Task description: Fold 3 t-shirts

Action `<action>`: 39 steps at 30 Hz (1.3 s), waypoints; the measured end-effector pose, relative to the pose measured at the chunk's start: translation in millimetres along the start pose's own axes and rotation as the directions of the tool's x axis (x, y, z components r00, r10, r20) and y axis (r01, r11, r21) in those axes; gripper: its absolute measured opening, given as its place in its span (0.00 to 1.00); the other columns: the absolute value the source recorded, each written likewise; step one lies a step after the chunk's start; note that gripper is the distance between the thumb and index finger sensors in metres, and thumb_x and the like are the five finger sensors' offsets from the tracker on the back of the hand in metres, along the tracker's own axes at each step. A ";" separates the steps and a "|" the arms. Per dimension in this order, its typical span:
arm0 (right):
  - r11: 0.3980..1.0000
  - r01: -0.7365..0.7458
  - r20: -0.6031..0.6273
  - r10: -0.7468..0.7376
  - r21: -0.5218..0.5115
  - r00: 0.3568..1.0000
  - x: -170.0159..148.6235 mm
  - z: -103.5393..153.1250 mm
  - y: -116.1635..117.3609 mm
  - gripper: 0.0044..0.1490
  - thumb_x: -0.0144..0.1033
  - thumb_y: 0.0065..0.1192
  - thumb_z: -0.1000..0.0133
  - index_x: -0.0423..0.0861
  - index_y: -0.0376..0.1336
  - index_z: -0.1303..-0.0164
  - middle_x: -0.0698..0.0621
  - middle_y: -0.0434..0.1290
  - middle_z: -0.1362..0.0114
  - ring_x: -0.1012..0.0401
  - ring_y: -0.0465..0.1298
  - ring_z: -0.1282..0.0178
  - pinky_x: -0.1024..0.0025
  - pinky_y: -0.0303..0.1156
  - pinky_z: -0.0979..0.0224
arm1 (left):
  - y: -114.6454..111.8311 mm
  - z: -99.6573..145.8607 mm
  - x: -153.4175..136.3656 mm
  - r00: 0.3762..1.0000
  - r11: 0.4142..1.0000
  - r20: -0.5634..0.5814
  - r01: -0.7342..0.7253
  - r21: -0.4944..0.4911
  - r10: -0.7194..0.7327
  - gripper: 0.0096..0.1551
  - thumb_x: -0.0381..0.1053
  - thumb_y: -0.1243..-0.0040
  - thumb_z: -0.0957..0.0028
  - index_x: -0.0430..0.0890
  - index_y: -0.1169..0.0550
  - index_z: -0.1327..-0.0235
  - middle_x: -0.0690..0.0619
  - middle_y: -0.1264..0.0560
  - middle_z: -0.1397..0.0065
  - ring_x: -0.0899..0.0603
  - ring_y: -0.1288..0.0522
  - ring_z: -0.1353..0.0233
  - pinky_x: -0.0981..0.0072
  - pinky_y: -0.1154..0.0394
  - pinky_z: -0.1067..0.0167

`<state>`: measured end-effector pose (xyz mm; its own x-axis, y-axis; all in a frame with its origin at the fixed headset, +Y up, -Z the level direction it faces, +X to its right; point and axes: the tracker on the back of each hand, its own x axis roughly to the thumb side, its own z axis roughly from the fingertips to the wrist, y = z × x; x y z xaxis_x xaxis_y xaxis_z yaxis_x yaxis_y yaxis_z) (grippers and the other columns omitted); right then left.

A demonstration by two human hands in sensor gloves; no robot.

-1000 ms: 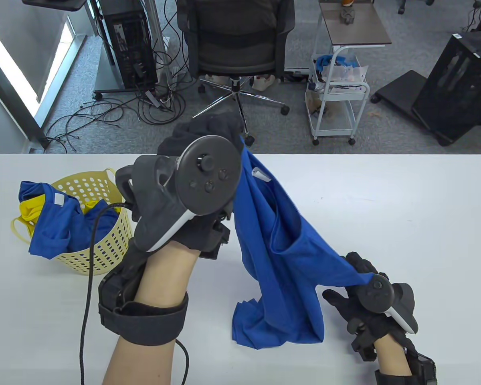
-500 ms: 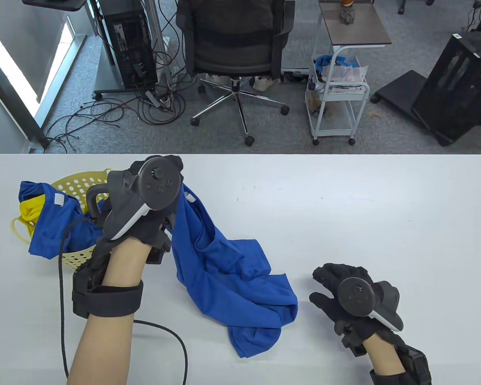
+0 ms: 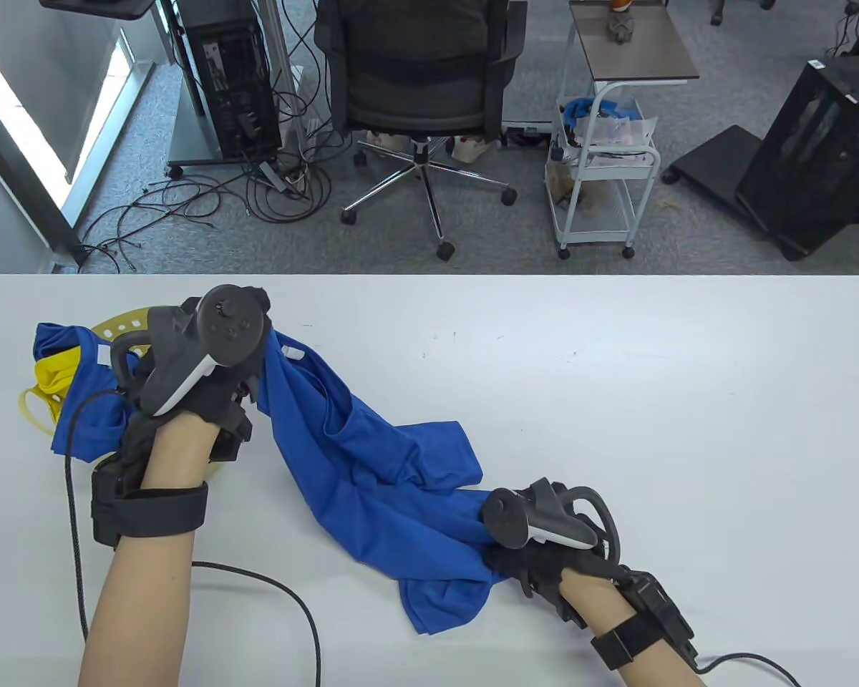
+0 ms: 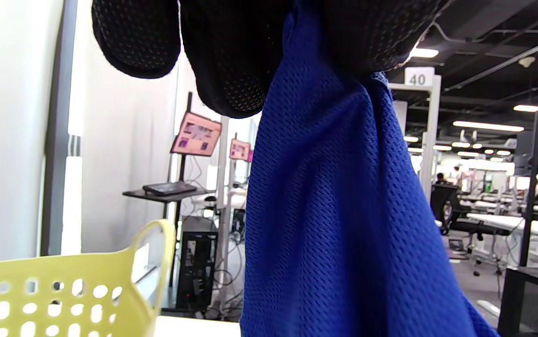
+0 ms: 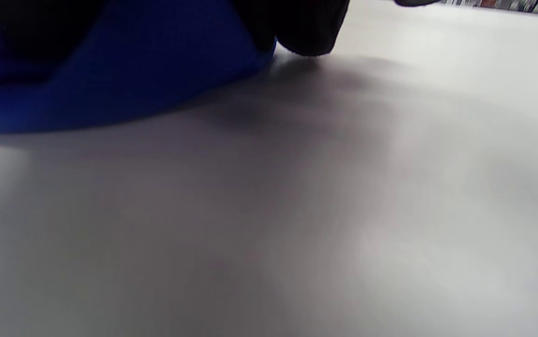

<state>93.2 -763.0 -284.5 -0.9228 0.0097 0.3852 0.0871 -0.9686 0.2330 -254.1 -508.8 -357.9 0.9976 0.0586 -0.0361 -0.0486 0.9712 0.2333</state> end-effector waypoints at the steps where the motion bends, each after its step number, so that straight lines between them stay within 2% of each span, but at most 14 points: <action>1: 0.998 -0.048 -0.004 0.048 -0.037 0.999 1.0 -1.0 -1.7 0.29 0.47 0.66 0.52 0.60 0.63 0.40 0.51 0.65 0.28 0.47 0.66 0.25 0.30 0.51 0.23 | -1.2 0.9 -4.5 1.000 1.000 -0.006 0.001 -0.006 -0.001 0.23 0.56 0.43 0.51 0.56 0.25 0.42 0.55 0.21 0.41 0.46 0.22 0.39 0.48 0.27 0.34; 2: 0.993 -0.105 -0.011 0.105 -0.056 0.994 0.9 -0.4 -3.8 0.24 0.45 0.66 0.52 0.61 0.65 0.45 0.53 0.67 0.29 0.48 0.67 0.25 0.30 0.52 0.23 | -1.8 2.1 -8.7 1.000 1.000 -0.009 0.000 -0.004 0.000 0.23 0.56 0.43 0.51 0.56 0.25 0.42 0.55 0.21 0.41 0.46 0.22 0.39 0.48 0.26 0.35; 5: 0.991 -0.132 -0.019 0.132 -0.019 0.991 -7.2 6.5 -13.8 0.24 0.44 0.64 0.53 0.61 0.67 0.46 0.53 0.66 0.29 0.48 0.66 0.25 0.31 0.52 0.23 | -1.6 6.9 -20.0 1.000 1.000 -0.023 -0.004 -0.003 0.004 0.23 0.56 0.42 0.52 0.56 0.24 0.43 0.55 0.21 0.41 0.46 0.22 0.40 0.48 0.26 0.35; 9: 0.990 -0.091 -0.098 0.081 -0.103 0.992 -37.6 28.9 -44.0 0.24 0.43 0.64 0.53 0.59 0.67 0.46 0.53 0.66 0.29 0.48 0.66 0.24 0.30 0.52 0.23 | 2.2 16.6 -30.6 0.999 1.000 -0.039 -0.015 -0.003 0.015 0.23 0.56 0.42 0.52 0.56 0.24 0.43 0.55 0.21 0.42 0.46 0.22 0.40 0.49 0.26 0.36; 14: 0.966 0.007 -0.225 -0.066 -0.258 0.972 -90.1 69.6 -92.6 0.24 0.41 0.64 0.53 0.57 0.67 0.45 0.52 0.67 0.29 0.47 0.66 0.25 0.31 0.53 0.23 | 16.0 30.7 -33.4 0.999 0.999 -0.032 -0.029 0.016 0.030 0.22 0.56 0.42 0.52 0.56 0.24 0.43 0.55 0.21 0.42 0.46 0.22 0.40 0.50 0.25 0.37; 17: 0.942 0.006 -0.313 -0.118 -0.336 0.942 -122.6 95.5 -122.9 0.24 0.41 0.64 0.52 0.57 0.68 0.44 0.51 0.67 0.28 0.46 0.66 0.25 0.31 0.53 0.23 | 26.2 39.1 -32.2 0.994 0.993 -0.014 -0.112 0.034 0.112 0.22 0.56 0.42 0.52 0.56 0.24 0.43 0.55 0.20 0.42 0.46 0.22 0.40 0.50 0.25 0.37; 19: 0.943 0.011 -0.370 -0.141 -0.333 0.918 -139.1 101.4 -131.3 0.24 0.41 0.65 0.52 0.57 0.68 0.44 0.50 0.66 0.28 0.45 0.66 0.24 0.30 0.53 0.23 | 29.1 43.5 -30.0 0.987 0.986 0.000 -0.161 0.042 0.161 0.22 0.56 0.42 0.51 0.56 0.24 0.43 0.55 0.20 0.42 0.46 0.22 0.40 0.50 0.25 0.37; 22: 0.949 0.042 -0.448 -0.186 -0.313 0.874 -162.2 96.6 -125.8 0.24 0.41 0.65 0.51 0.58 0.67 0.43 0.50 0.66 0.27 0.45 0.65 0.24 0.30 0.52 0.23 | 23.9 48.7 -24.1 0.979 0.978 0.025 -0.205 0.031 0.205 0.23 0.56 0.42 0.51 0.56 0.24 0.43 0.55 0.20 0.42 0.46 0.21 0.40 0.50 0.25 0.37; 29: 0.976 0.072 -0.536 -0.173 -0.204 0.826 -179.9 47.6 -57.6 0.24 0.42 0.64 0.53 0.59 0.67 0.44 0.52 0.67 0.29 0.46 0.66 0.25 0.30 0.52 0.23 | -16.4 42.5 -16.1 0.983 0.980 0.021 -0.182 -0.076 0.184 0.23 0.56 0.42 0.52 0.56 0.24 0.43 0.55 0.20 0.42 0.46 0.21 0.41 0.50 0.25 0.38; 32: 0.981 0.070 -0.558 -0.161 -0.180 0.814 -180.2 36.5 -40.1 0.25 0.43 0.64 0.52 0.59 0.65 0.43 0.51 0.65 0.27 0.46 0.65 0.24 0.30 0.51 0.23 | -31.2 40.0 -16.4 0.985 0.980 0.015 -0.169 -0.107 0.172 0.23 0.56 0.42 0.52 0.56 0.24 0.43 0.55 0.20 0.42 0.46 0.21 0.41 0.50 0.24 0.38; 33: 0.979 0.062 -0.552 -0.161 -0.192 0.818 -178.4 35.4 -37.8 0.33 0.45 0.65 0.53 0.58 0.60 0.36 0.50 0.63 0.26 0.46 0.64 0.24 0.31 0.51 0.23 | -34.6 39.5 -16.7 0.986 0.980 0.015 -0.164 -0.111 0.166 0.23 0.56 0.42 0.52 0.56 0.24 0.43 0.55 0.20 0.42 0.47 0.21 0.41 0.50 0.24 0.38; 34: 0.975 0.057 -0.535 -0.166 -0.214 0.828 -175.6 36.2 -38.3 0.36 0.46 0.65 0.53 0.56 0.58 0.34 0.50 0.62 0.25 0.46 0.64 0.24 0.31 0.51 0.23 | -38.9 39.0 -17.3 0.987 0.981 0.016 -0.155 -0.112 0.158 0.22 0.56 0.42 0.52 0.56 0.24 0.43 0.55 0.20 0.42 0.47 0.21 0.41 0.51 0.24 0.38; 35: 0.964 0.055 -0.499 -0.184 -0.262 0.847 -169.9 39.6 -41.4 0.37 0.47 0.66 0.54 0.55 0.58 0.33 0.50 0.61 0.25 0.46 0.63 0.24 0.31 0.51 0.23 | -42.9 38.3 -18.3 0.989 0.983 0.015 -0.148 -0.113 0.150 0.22 0.57 0.41 0.52 0.57 0.24 0.43 0.56 0.20 0.43 0.47 0.21 0.41 0.51 0.24 0.38; 39: 0.942 0.010 -0.410 -0.156 -0.337 0.898 -150.2 52.3 -52.3 0.39 0.50 0.68 0.55 0.54 0.58 0.34 0.50 0.61 0.26 0.46 0.64 0.24 0.31 0.52 0.23 | -49.4 36.7 -20.8 0.989 0.983 0.006 -0.147 -0.111 0.148 0.22 0.57 0.41 0.52 0.57 0.24 0.44 0.56 0.20 0.44 0.47 0.20 0.42 0.51 0.23 0.39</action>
<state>246.8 -700.8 -307.8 -0.9967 0.0581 -0.0568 -0.0537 -0.9956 -0.0775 -270.7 -566.4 -333.0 0.9796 0.2007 0.0045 -0.1997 0.9716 0.1271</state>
